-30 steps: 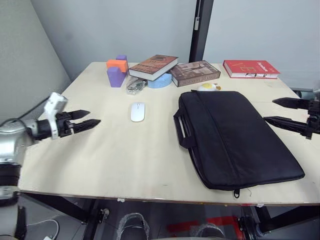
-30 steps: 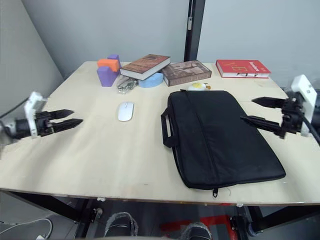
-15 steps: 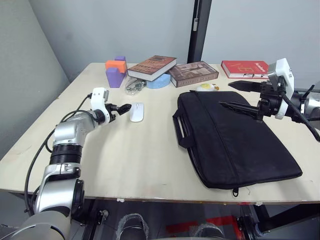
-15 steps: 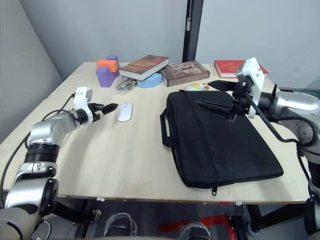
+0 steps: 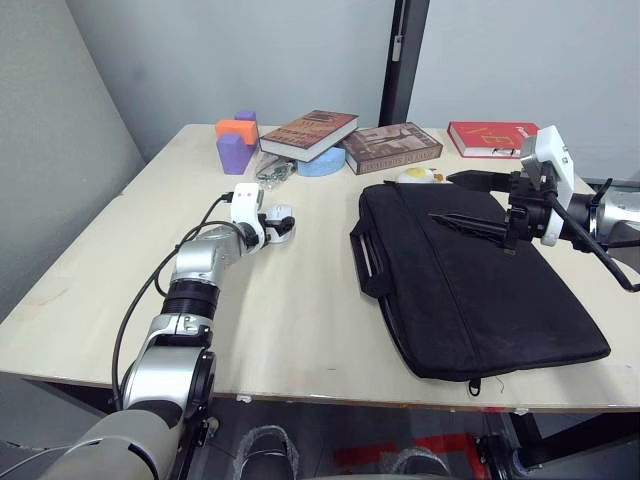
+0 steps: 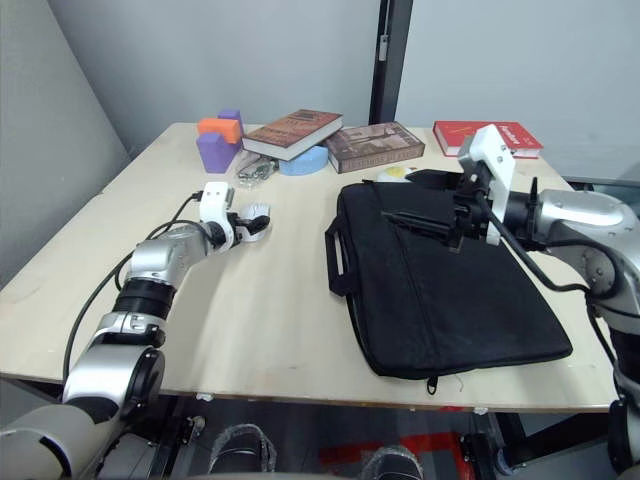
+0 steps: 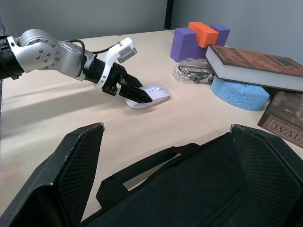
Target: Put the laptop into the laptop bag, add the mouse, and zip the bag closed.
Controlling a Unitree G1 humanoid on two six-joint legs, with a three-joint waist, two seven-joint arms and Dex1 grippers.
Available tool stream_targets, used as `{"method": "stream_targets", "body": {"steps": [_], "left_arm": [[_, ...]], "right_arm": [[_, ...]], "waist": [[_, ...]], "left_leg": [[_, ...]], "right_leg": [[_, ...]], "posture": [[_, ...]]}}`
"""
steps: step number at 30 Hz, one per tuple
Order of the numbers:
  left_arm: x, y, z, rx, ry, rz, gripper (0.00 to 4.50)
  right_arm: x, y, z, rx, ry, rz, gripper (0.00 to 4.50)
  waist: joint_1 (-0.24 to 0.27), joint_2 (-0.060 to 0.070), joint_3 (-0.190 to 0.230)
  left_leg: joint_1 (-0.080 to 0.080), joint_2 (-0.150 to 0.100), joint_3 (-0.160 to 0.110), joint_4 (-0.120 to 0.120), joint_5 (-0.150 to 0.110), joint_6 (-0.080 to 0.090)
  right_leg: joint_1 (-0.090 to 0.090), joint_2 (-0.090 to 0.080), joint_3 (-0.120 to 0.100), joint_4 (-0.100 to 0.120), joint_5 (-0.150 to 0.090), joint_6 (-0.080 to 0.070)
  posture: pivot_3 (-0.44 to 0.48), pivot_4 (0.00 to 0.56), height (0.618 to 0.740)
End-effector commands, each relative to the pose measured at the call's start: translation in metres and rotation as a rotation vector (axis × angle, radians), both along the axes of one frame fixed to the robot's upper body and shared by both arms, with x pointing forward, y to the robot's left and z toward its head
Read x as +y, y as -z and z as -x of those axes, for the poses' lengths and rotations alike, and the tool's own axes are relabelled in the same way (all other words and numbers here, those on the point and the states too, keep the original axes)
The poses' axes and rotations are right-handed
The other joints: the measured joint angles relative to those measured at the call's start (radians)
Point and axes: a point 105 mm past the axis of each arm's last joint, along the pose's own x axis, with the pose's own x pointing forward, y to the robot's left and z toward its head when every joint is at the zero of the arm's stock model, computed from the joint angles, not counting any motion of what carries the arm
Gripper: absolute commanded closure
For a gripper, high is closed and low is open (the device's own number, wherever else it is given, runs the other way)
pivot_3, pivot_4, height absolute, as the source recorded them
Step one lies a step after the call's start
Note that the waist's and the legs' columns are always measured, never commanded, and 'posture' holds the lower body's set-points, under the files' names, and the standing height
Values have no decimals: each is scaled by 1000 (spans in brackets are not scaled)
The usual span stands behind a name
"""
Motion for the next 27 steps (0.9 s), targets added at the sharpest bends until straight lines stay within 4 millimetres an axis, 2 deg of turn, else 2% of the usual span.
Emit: {"method": "stream_targets", "body": {"steps": [1,4,10,13,15,16,23,26,27], "left_arm": [[-7,-10,-9,-45,2,-51,0],[-14,-2,-10,-28,22,-89,0],[-9,15,-10,-13,47,-223,0],[-6,11,-12,-25,48,-207,792],[-2,8,-14,-32,42,-208,1521],[1,6,-15,-36,39,-206,1651],[11,1,-13,-69,78,-217,1650],[-3,-13,-6,-147,228,-178,1650],[-9,-17,3,-180,344,-183,1650]], "right_arm": [[0,-13,7,-72,0,-8,12],[1,-13,9,-73,4,-11,12],[0,-10,10,-69,24,-18,12],[-2,-10,10,-70,35,-26,0],[-2,-10,10,-69,39,-28,0],[-2,-10,10,-67,42,-29,0],[0,-2,5,-50,72,-36,0],[3,-4,0,-55,109,-67,0],[8,-3,-3,-49,121,-89,0]], "waist": [[-1,0,0],[1,0,0],[2,0,0],[2,0,-1],[1,0,-1],[1,0,-1],[-5,0,0],[-6,0,0],[-5,0,0]], "left_leg": [[0,0,0,0,0,0],[0,0,0,0,0,0],[1,0,0,-1,0,0],[2,0,0,-1,0,0],[2,0,0,-1,0,0],[2,0,0,-1,0,0],[1,0,0,-4,0,-1],[1,0,0,-6,0,-1],[1,0,1,-8,0,-2]], "right_leg": [[0,0,0,0,0,0],[0,0,0,-1,0,0],[1,0,0,-1,0,0],[1,0,0,-1,0,0],[1,0,0,-1,0,0],[1,0,0,-1,0,0],[1,0,0,-3,0,0],[1,0,0,-6,0,1],[0,0,-1,-8,0,0]], "posture": [[0,150,725],[0,150,725],[0,150,725],[0,150,725],[0,150,725],[0,150,725],[0,150,725],[0,150,725],[0,150,725]]}}
